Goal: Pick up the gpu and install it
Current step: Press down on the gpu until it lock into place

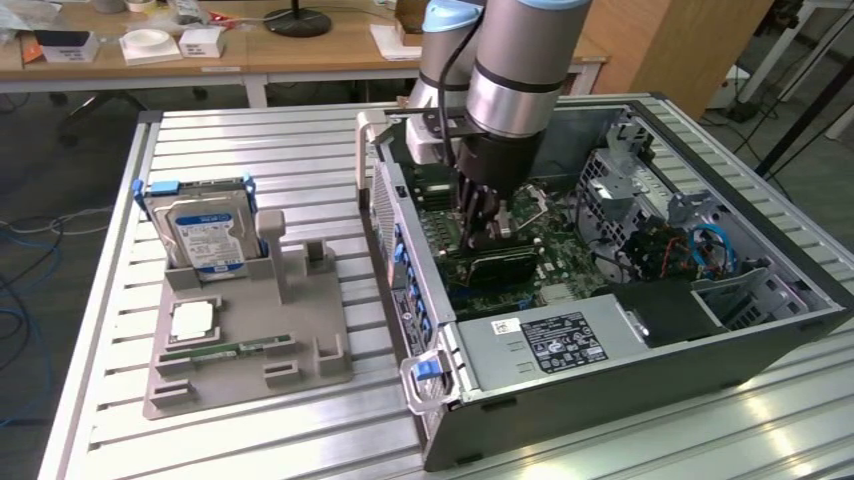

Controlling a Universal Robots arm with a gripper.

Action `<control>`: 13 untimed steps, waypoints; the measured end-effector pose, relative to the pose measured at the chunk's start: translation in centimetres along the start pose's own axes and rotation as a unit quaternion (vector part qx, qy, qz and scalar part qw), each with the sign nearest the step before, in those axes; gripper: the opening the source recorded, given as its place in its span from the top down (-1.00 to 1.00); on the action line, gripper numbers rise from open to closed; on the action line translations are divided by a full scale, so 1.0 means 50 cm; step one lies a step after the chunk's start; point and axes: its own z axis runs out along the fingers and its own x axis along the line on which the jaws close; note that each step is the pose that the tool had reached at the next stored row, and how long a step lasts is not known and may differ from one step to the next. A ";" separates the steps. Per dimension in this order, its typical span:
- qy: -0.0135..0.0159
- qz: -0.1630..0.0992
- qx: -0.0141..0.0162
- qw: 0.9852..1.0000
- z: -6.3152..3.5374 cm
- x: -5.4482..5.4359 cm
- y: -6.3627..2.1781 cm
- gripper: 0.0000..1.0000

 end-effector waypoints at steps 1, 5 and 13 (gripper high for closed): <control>0.000 0.000 0.000 1.000 0.000 0.000 0.001 0.79; 0.000 0.000 -0.001 1.000 -0.001 0.000 0.013 0.79; 0.000 0.000 -0.003 1.000 -0.009 0.001 0.030 0.79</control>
